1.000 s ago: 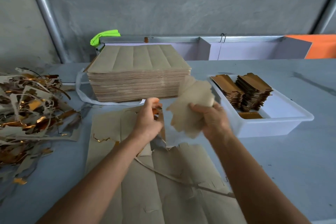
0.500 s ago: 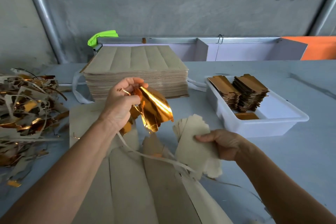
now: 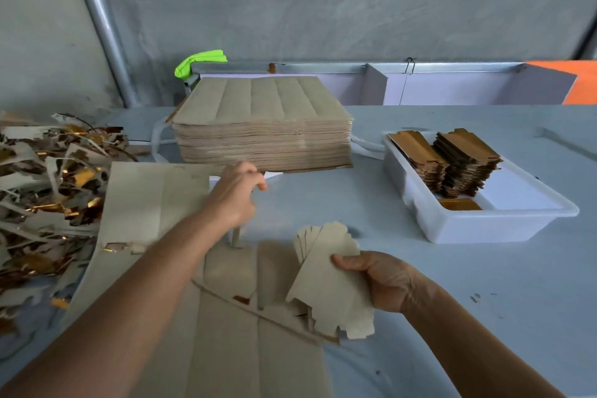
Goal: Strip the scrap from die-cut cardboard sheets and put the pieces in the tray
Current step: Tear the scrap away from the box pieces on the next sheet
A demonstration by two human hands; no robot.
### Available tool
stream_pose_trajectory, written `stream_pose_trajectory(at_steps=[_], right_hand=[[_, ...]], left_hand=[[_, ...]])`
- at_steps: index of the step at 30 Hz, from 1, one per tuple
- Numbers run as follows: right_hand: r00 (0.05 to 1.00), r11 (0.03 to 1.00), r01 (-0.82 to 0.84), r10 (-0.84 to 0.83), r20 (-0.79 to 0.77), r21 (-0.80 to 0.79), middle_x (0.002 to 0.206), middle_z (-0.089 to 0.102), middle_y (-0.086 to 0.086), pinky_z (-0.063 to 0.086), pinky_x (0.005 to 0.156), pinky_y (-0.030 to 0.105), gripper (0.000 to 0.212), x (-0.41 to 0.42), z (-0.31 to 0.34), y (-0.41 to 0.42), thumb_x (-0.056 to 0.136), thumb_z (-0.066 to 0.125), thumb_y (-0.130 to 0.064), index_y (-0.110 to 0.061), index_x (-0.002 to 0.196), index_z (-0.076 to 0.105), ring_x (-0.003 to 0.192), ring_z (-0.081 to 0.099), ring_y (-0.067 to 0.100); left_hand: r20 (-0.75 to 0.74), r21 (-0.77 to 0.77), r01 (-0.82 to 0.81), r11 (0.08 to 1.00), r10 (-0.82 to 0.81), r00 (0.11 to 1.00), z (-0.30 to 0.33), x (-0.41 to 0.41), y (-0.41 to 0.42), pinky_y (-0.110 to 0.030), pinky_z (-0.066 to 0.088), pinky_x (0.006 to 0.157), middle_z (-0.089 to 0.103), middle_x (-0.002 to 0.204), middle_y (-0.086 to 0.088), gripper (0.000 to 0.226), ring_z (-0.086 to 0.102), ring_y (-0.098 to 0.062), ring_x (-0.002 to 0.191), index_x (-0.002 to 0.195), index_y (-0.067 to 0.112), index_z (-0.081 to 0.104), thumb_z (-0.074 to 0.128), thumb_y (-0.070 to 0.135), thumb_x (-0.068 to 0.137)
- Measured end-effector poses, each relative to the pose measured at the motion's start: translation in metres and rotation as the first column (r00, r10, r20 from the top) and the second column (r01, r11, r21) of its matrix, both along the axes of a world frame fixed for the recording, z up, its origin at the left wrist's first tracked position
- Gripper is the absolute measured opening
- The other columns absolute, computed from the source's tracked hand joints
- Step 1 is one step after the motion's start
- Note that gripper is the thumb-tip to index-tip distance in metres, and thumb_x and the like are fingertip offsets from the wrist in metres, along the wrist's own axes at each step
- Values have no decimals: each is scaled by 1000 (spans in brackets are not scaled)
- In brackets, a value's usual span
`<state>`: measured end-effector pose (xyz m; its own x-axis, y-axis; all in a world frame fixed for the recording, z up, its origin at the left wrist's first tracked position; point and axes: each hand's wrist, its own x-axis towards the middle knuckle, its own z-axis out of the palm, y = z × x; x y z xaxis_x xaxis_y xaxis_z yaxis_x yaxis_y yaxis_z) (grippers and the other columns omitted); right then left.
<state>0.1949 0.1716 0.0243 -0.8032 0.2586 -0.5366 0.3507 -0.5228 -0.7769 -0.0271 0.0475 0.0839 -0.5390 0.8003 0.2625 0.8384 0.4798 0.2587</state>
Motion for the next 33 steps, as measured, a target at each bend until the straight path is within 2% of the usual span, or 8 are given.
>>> stream_pose_trajectory(at_steps=[5,10,14,17,20,24,29,33], right_hand=[[999,998,50,-50,-13,37,105,68,19,50,83,45,48,-1,-3,-4,70,67,-14,0,115,63,93,63,33],[991,991,135,-135,-13,18,93,71,17,51,73,41,33,-1,-9,-5,77,64,-13,-1,108,64,85,65,31],[978,978,209,-209,-9,-11,93,71,18,51,75,43,39,4,-15,-5,69,68,-14,-1,106,65,88,64,33],[971,971,237,-238,-10,-20,93,72,17,51,74,42,33,5,-15,-6,74,67,-14,-1,105,66,87,65,32],[968,969,248,-248,-20,-10,88,73,15,52,71,40,25,6,-15,-9,79,65,-13,-2,101,66,83,66,30],[967,968,251,-251,-40,7,86,73,14,52,74,41,22,8,-14,-14,81,63,-13,-4,101,66,83,65,29],[953,956,293,-294,-76,-13,86,72,14,52,70,40,31,9,-16,-18,69,67,-14,-4,98,67,81,66,29],[939,941,337,-338,-65,-21,92,71,16,51,73,43,25,10,-19,-20,80,65,-12,-3,103,65,86,65,32]], left_hand=[[-74,-372,68,926,-103,992,-22,4,-14,-44,40,102,-1,159,6,55,29,-32,136,136,30,44,64,12,87],[170,-576,209,790,-134,976,-40,13,-15,-43,32,110,9,157,6,84,23,-26,138,143,32,35,72,57,72],[216,-577,202,792,-90,972,-47,10,-11,-41,36,104,29,139,4,105,28,-23,126,145,25,25,80,56,61],[333,-501,225,836,-53,941,-49,9,-7,-28,43,86,45,113,6,92,45,-15,104,133,23,38,87,44,58],[412,-463,256,849,-50,910,-51,9,-6,-21,38,59,52,86,11,51,51,-5,74,95,30,53,88,38,59],[418,-427,332,841,-142,897,-56,9,-11,-20,38,55,58,65,13,26,52,-4,63,61,26,60,84,33,67],[296,-293,326,899,-238,925,-53,11,-24,-24,36,93,52,119,2,25,47,-17,113,104,20,66,69,35,84],[68,-416,228,880,-220,973,-19,8,-28,-33,35,103,11,158,4,54,38,-22,134,143,22,37,54,39,94]])
